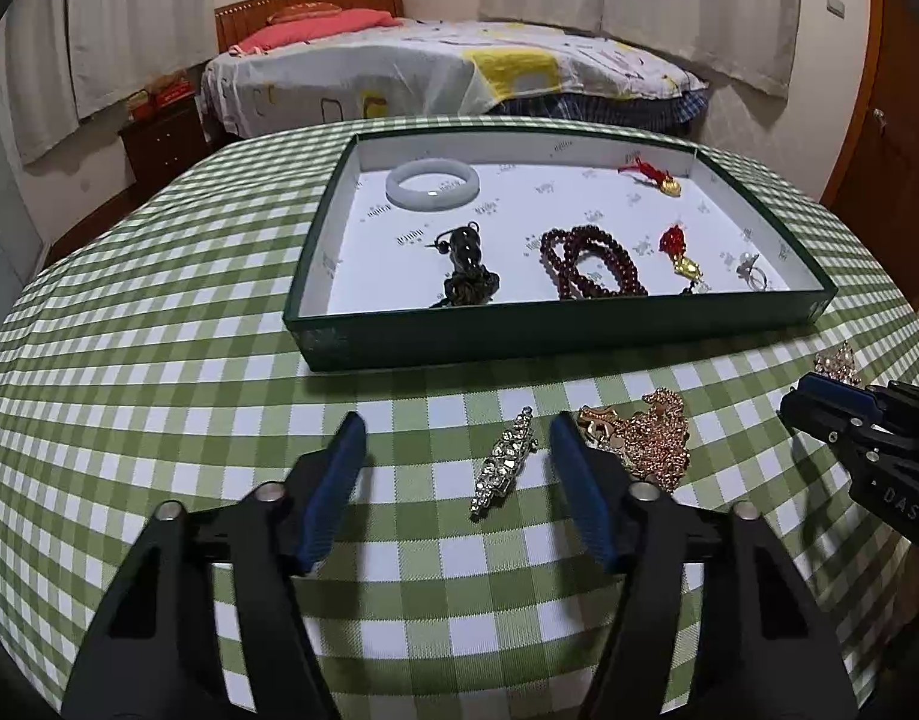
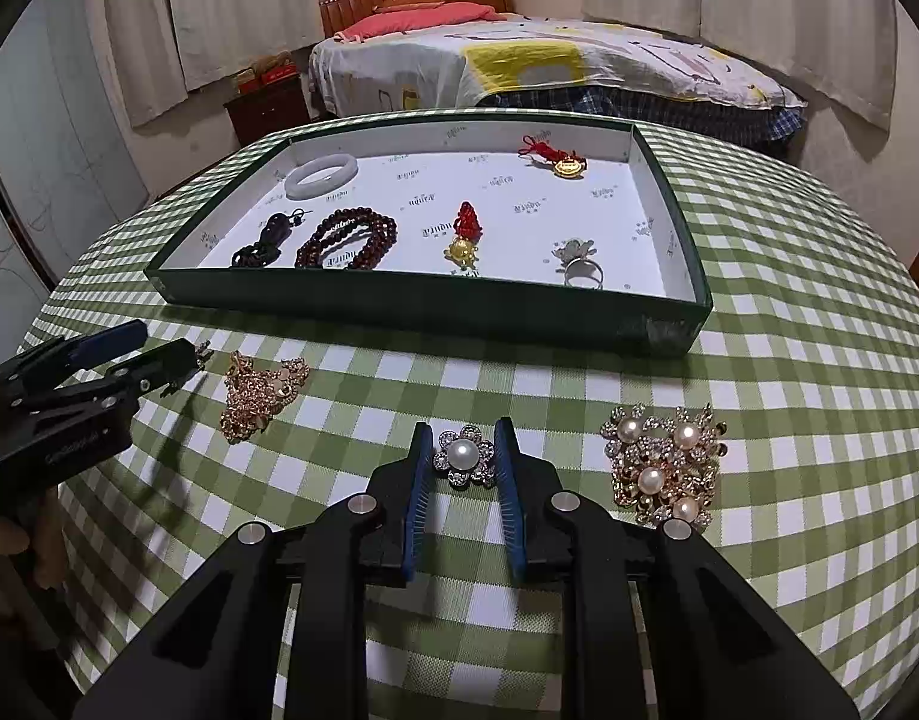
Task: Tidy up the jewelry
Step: 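Grasp the pearl flower brooch with the right tool while the left tool grasps the rhinestone brooch, then carry both brooches into the tray and open both tools, then withdraw both tools toward the gold chain necklace and pearl cluster brooch, then grasp the pearl cluster brooch with the right tool while the left tool grasps the gold chain necklace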
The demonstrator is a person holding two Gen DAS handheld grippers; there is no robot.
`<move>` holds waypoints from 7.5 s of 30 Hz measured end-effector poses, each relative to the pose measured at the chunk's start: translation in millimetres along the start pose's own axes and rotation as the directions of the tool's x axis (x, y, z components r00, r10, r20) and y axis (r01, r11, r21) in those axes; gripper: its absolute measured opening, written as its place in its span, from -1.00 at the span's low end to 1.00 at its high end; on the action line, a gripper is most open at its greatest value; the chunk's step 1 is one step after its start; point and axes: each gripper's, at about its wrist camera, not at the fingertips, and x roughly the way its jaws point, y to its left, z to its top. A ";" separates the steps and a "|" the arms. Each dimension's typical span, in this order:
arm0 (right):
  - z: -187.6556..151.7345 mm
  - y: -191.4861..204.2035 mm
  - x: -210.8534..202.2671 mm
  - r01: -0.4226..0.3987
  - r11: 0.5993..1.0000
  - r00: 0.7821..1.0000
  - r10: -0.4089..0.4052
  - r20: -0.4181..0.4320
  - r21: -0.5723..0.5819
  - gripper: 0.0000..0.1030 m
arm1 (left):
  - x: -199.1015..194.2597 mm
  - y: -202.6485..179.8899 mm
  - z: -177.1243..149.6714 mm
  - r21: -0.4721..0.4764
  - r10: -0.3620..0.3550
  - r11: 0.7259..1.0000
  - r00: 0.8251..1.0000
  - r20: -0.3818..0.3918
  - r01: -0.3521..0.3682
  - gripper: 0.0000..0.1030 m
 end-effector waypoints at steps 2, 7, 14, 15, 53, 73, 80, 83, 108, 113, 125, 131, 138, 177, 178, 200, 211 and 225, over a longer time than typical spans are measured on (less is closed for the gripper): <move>0.3 -0.5 0.3 -0.003 1.000 1.000 0.003 0.002 0.003 -0.57 | 3.5 -1.1 0.1 0.011 -0.005 1.000 1.000 -0.017 0.005 0.03; 0.0 -1.9 0.5 -0.010 1.000 1.000 0.010 0.005 0.007 -0.57 | 7.0 -2.0 -1.4 0.024 -0.041 0.999 0.998 -0.037 0.042 -0.18; -0.5 -3.6 0.2 -0.013 1.000 1.000 0.013 0.006 0.010 -0.57 | 6.3 -12.7 -3.0 0.083 -0.064 0.994 0.997 -0.036 0.067 -0.60; -0.5 -3.7 0.2 -0.013 1.000 1.000 0.013 0.006 0.010 -0.57 | 6.3 -13.7 -3.2 0.088 -0.070 0.993 0.997 -0.036 0.073 -0.66; 22.1 3.6 -29.3 -0.047 0.999 0.994 0.045 0.098 0.016 -0.57 | -31.8 -14.3 19.4 0.064 -0.122 0.991 0.989 0.081 0.117 -0.71; 121.8 -4.9 -19.0 -0.020 0.999 0.962 0.027 0.271 -0.030 -0.57 | 3.9 -36.0 117.2 0.072 -0.163 0.986 0.970 0.181 0.153 -0.71; 153.6 -13.4 18.1 -0.026 0.999 0.967 0.032 0.253 -0.028 -0.58 | 43.2 -37.6 148.3 0.071 -0.138 0.989 0.979 0.147 0.128 -0.71; 161.0 -17.8 39.3 -0.031 0.999 0.975 0.035 0.218 -0.024 -0.58 | 65.2 -34.1 158.1 0.050 -0.130 0.991 0.986 0.106 0.125 -0.71; 184.1 -28.6 134.7 -0.099 0.995 0.984 0.100 -0.147 0.014 -0.54 | 150.4 -35.1 175.6 -0.007 -0.123 0.992 0.980 -0.156 0.124 -0.51; 183.0 -30.0 128.2 -0.073 0.997 0.991 0.075 -0.115 0.015 -0.24 | 146.5 -32.2 175.6 -0.027 -0.123 0.992 0.983 -0.134 0.121 -0.10; 176.2 -33.0 77.4 -0.026 1.000 0.998 0.025 0.050 0.009 -0.23 | 92.8 -28.1 168.2 -0.026 -0.113 0.993 0.994 0.009 0.113 0.29; 167.5 -29.8 61.5 -0.002 1.000 0.996 0.002 0.090 0.000 -0.23 | 74.5 -29.6 162.6 -0.030 -0.093 0.995 0.995 0.049 0.094 0.30; 146.9 -25.5 45.1 0.023 1.000 0.994 -0.023 0.107 0.000 -0.16 | 46.6 -32.2 144.1 -0.013 -0.061 0.998 0.994 0.087 0.063 0.30; 3.8 -24.5 -51.0 0.091 0.994 0.989 -0.096 0.110 0.056 0.04 | -50.9 -48.4 25.3 -0.034 0.018 0.999 0.991 0.131 -0.014 0.55; 1.4 -24.6 -51.3 0.091 0.994 0.990 -0.097 0.107 0.058 0.07 | -51.9 -48.6 22.9 -0.033 0.019 0.999 0.991 0.131 -0.014 0.55; -8.9 -51.7 -21.3 0.135 0.982 0.989 -0.141 0.042 0.129 0.16 | -34.7 -50.2 -5.5 -0.042 0.014 0.999 0.998 0.068 -0.011 0.55; -0.8 -53.8 -1.3 0.155 0.983 0.988 -0.156 0.000 0.101 0.04 | -27.8 -47.8 -6.1 -0.047 0.010 0.999 0.998 0.059 -0.007 0.55; -12.6 -40.3 -15.5 0.120 0.989 0.992 -0.123 0.035 0.085 -0.35 | -22.0 -47.8 -9.0 -0.046 0.006 0.999 0.999 0.039 -0.004 0.55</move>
